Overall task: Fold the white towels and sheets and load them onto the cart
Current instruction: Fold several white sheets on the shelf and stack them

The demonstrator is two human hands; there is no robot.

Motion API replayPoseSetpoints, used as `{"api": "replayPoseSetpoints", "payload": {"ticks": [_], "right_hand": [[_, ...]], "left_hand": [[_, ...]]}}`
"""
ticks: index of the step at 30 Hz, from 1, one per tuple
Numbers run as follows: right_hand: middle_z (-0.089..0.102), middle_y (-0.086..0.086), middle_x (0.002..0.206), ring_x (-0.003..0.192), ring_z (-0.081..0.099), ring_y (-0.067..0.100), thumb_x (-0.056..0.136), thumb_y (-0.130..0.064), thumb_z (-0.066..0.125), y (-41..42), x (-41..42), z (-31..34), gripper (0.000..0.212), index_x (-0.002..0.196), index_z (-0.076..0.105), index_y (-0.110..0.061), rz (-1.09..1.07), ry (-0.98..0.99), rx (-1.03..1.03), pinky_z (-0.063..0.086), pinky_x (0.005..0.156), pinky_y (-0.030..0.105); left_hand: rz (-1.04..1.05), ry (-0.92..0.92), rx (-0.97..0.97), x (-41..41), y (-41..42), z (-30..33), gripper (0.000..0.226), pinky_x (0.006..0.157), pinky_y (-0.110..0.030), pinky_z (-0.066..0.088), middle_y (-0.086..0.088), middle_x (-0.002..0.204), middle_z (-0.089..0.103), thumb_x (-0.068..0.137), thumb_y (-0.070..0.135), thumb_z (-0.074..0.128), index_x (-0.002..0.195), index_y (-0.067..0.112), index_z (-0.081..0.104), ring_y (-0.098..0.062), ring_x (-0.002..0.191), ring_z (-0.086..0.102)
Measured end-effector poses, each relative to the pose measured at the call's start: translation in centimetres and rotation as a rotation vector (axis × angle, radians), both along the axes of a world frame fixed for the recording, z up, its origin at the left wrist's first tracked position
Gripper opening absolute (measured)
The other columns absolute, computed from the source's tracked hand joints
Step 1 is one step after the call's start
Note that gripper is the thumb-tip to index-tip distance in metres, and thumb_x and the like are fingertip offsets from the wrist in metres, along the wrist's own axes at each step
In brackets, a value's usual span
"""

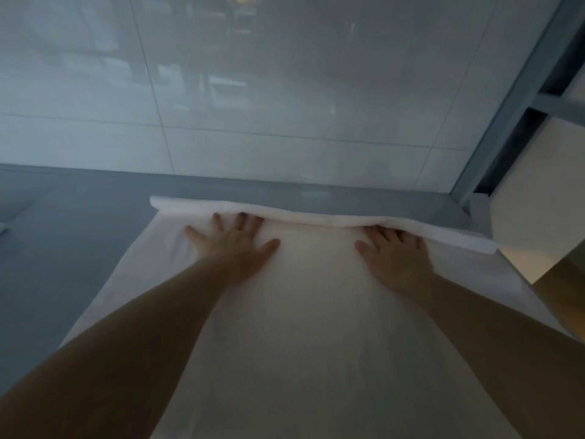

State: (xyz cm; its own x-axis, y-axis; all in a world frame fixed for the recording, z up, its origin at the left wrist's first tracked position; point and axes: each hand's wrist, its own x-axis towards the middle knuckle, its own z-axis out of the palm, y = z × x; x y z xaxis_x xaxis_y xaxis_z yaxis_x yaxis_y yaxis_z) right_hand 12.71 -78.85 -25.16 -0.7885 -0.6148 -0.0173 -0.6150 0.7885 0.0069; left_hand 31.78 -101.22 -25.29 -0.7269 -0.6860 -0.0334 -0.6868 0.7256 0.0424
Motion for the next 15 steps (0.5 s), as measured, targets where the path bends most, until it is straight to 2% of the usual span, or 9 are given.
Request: {"api": "replayPoseSetpoints", "payload": {"ticks": [3,5,7,9,11,13,15], "right_hand": [[0.007,0.000,0.160,0.144,0.010,0.033,0.095,-0.059,0.013,-0.7,-1.4,0.5,0.061,0.150,0.013,-0.033,-0.255,-0.067,-0.013,0.007,0.112,0.062],[0.012,0.003,0.159,0.144,0.012,0.033,0.098,-0.049,0.019,-1.9,-0.5,0.6,0.056,0.150,0.019,-0.028,-0.315,0.000,-0.074,0.007,0.113,0.062],[0.016,0.001,0.159,0.146,0.012,0.024,0.100,-0.036,0.028,-4.3,2.0,0.2,0.051,0.149,0.026,-0.022,-0.030,0.087,-0.212,0.009,0.116,0.052],[0.020,-0.003,0.158,0.145,0.015,0.013,0.100,-0.031,0.032,-6.4,4.3,-0.5,0.049,0.148,0.030,-0.021,0.309,0.075,-0.262,0.010,0.117,0.041],[0.016,-0.008,0.159,0.145,0.014,0.011,0.101,-0.043,0.027,-6.5,3.8,-0.4,0.052,0.150,0.024,-0.029,0.351,-0.001,-0.178,0.008,0.117,0.041],[0.006,-0.012,0.160,0.147,0.007,0.014,0.097,-0.060,0.018,-4.6,0.6,0.1,0.057,0.150,0.013,-0.041,0.221,-0.073,-0.070,0.005,0.117,0.047],[-0.002,-0.010,0.160,0.148,0.003,0.019,0.094,-0.065,0.014,-1.3,-3.5,0.6,0.061,0.150,0.006,-0.043,0.070,-0.108,0.003,0.004,0.117,0.049]], "left_hand": [[0.173,-0.030,0.073,-1.1,-1.3,0.5,0.081,0.099,-0.078,-0.001,0.008,0.160,-0.008,0.076,0.085,0.005,0.147,0.048,-0.005,-0.041,0.145,-0.006],[0.200,0.000,0.059,-2.1,-0.5,0.6,0.073,0.098,-0.079,-0.002,0.001,0.161,-0.005,0.084,0.076,0.009,0.149,0.044,0.001,-0.045,0.144,-0.003],[-0.019,0.114,-0.005,-3.5,1.8,0.0,0.061,0.103,-0.074,-0.002,0.000,0.161,-0.001,0.092,0.061,0.016,0.150,0.041,0.007,-0.039,0.145,-0.001],[-0.298,0.161,-0.032,-5.0,4.0,-0.7,0.056,0.109,-0.065,0.001,0.007,0.161,0.003,0.097,0.052,0.018,0.151,0.039,0.007,-0.026,0.148,0.000],[-0.342,0.094,-0.002,-5.7,3.6,-0.7,0.057,0.111,-0.062,0.000,0.012,0.160,0.003,0.096,0.057,0.014,0.150,0.041,0.004,-0.020,0.148,-0.001],[-0.266,0.045,0.009,-5.4,1.2,-0.8,0.065,0.109,-0.066,-0.001,0.016,0.160,-0.001,0.088,0.072,0.008,0.148,0.047,0.001,-0.021,0.148,-0.003],[-0.189,0.013,-0.001,-4.6,-1.7,-0.8,0.073,0.108,-0.069,0.002,0.017,0.159,-0.004,0.081,0.080,0.004,0.147,0.050,-0.001,-0.023,0.148,-0.003]]}}
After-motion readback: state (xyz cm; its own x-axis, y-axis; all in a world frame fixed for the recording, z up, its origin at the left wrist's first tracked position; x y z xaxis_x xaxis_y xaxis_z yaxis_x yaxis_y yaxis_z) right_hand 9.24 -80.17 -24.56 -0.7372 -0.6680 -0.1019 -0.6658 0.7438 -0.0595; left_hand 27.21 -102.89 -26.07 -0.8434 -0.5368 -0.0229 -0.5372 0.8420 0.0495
